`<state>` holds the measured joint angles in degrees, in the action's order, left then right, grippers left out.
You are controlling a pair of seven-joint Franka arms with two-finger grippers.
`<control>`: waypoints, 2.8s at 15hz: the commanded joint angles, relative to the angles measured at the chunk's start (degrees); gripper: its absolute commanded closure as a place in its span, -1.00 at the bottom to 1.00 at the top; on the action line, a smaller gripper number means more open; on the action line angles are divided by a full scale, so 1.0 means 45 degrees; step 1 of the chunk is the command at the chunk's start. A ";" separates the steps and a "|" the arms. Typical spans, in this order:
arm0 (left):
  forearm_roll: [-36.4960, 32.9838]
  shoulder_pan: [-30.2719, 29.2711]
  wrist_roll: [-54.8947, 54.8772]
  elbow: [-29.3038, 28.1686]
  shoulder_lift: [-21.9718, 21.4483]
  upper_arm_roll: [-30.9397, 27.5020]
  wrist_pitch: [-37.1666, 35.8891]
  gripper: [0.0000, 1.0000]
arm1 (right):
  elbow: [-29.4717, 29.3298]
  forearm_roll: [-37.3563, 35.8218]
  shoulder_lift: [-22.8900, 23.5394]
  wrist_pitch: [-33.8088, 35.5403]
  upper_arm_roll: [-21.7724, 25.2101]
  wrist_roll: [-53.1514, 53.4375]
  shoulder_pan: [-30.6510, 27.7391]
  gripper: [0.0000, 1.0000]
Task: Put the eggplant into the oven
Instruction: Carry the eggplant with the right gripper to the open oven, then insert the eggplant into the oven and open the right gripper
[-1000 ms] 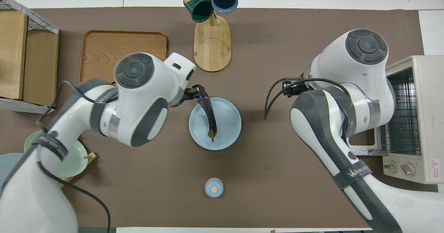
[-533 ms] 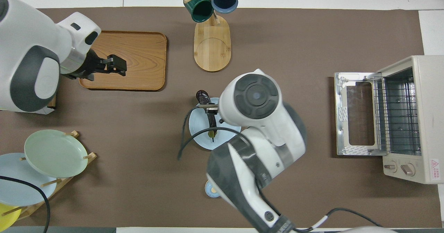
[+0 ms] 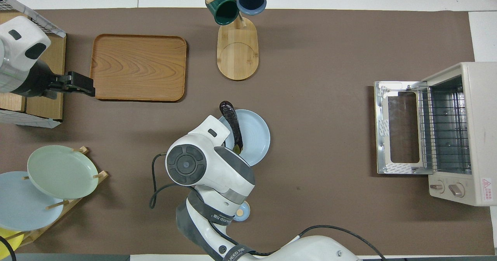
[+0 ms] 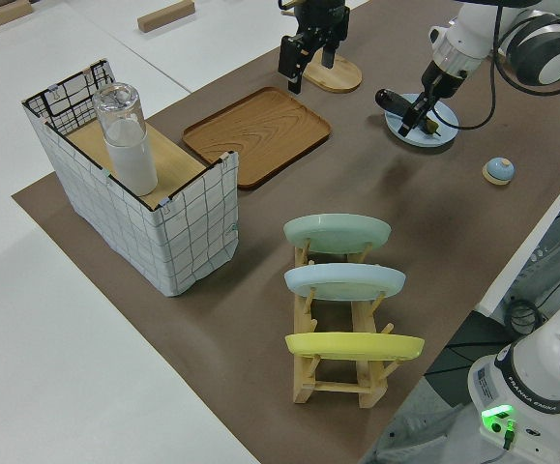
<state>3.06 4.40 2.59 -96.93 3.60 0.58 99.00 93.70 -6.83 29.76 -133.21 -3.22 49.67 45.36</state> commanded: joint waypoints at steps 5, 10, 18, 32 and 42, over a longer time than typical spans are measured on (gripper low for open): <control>-0.0269 -0.0294 -0.0166 -0.1604 -0.1523 0.0124 -0.0046 -1.00 | 0.2495 -0.0337 -0.0870 -0.2152 -0.0008 -0.0725 -0.0139 0.08; -0.0562 -0.0216 -0.0283 0.0132 -0.0997 0.0144 -0.1587 -1.00 | 0.2870 -0.0435 -0.0949 -0.2350 -0.0008 -0.0957 -0.0139 0.67; -0.0562 -0.0371 -0.0517 -0.0059 -0.0976 0.0183 -0.0928 -1.00 | 0.2132 -0.2286 -0.1144 0.0179 0.0031 -0.1643 -0.0081 1.00; -0.0562 -0.0685 -0.0673 -0.0061 -0.0937 0.0281 -0.1023 -1.00 | 0.5740 -0.3794 -0.5519 0.2688 0.0031 -0.4959 -0.5818 1.00; -0.0562 -0.0665 -0.0810 -0.0041 -0.0976 0.0300 -0.0868 -1.00 | 0.5975 -0.4439 -0.6612 0.3979 0.0051 -0.9471 -0.9295 1.00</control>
<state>1.48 1.55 -0.25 -96.43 -0.17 1.60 94.01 118.45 -26.18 2.58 -114.72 -2.16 11.51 7.43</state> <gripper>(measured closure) 0.000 0.978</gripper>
